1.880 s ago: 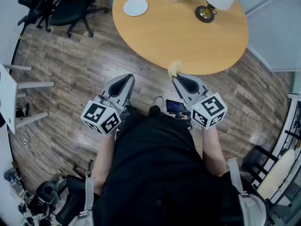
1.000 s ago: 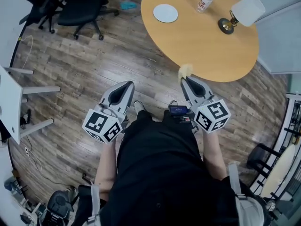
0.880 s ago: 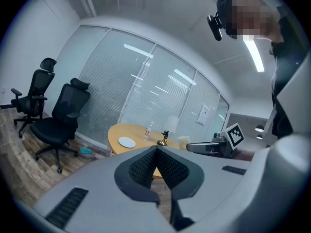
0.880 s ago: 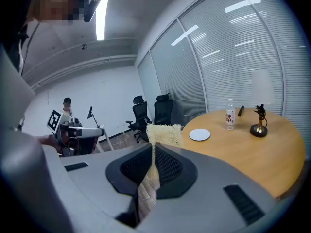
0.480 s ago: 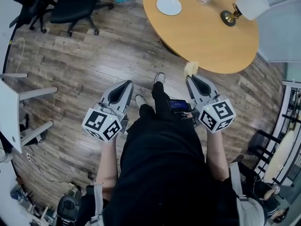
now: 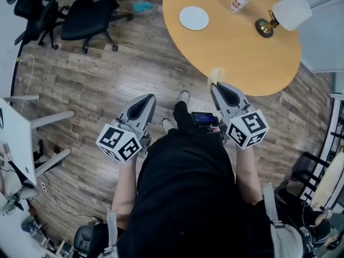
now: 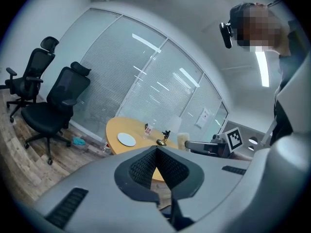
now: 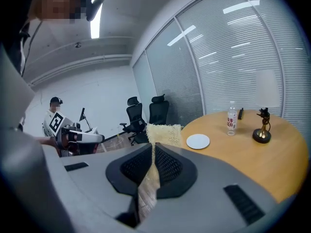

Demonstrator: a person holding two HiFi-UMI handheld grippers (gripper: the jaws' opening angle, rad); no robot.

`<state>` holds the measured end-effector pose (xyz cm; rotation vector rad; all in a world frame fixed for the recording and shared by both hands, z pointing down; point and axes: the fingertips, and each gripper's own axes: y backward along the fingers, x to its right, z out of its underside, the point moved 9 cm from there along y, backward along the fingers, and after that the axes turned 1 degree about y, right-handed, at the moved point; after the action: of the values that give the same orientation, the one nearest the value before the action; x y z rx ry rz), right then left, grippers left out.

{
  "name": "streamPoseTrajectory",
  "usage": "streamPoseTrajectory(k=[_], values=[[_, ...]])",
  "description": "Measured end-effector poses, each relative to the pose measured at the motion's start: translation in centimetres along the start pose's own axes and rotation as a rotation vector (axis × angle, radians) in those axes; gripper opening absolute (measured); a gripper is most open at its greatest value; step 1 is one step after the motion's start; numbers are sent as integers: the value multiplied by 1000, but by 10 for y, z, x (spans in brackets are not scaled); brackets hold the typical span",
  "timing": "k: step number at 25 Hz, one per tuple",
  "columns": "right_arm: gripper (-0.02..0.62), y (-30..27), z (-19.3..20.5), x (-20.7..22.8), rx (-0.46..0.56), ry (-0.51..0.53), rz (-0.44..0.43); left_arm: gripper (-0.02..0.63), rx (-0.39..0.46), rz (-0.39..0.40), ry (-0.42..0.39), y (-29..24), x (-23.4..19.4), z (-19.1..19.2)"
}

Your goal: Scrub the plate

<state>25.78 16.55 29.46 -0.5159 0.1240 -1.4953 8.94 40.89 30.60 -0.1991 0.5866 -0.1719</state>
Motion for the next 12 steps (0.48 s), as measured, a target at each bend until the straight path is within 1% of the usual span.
streamPoseTrajectory(k=[4, 7, 12], values=[[28, -14, -23, 25, 36, -12, 19, 11, -17, 26, -10, -34, -9, -23], [28, -20, -34, 48, 43, -19, 26, 11, -29, 36, -3, -69, -15, -36], [28, -25, -39, 82, 42, -41, 21, 11, -44, 38, 42, -118, -15, -46]])
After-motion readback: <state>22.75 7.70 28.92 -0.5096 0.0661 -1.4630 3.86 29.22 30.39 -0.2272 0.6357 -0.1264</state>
